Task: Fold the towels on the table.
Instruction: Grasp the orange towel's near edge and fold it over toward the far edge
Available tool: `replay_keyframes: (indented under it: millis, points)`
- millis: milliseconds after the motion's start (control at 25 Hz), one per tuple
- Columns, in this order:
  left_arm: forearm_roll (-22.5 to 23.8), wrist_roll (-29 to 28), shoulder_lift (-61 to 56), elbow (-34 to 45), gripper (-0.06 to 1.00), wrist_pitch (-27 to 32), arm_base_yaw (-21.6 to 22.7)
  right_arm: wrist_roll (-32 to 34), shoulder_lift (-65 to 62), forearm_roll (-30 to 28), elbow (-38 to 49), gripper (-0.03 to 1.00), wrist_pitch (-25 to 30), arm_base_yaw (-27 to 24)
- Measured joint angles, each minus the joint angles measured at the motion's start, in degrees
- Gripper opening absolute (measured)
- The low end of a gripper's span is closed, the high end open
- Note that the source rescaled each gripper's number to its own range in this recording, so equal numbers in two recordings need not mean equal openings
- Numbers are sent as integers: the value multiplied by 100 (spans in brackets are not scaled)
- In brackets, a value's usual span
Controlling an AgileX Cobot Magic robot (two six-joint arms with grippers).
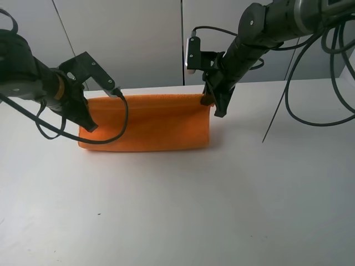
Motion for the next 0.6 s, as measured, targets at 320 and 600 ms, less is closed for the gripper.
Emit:
replay_keyframes:
  millis: [320,600]
  points:
    - [1210,-1285,305,0,0,-209,78,0,139,-87,0,0,-409,0]
    - [1897,-2043,589,0,0,-304,84,0,421,-252,0,0,-668,9]
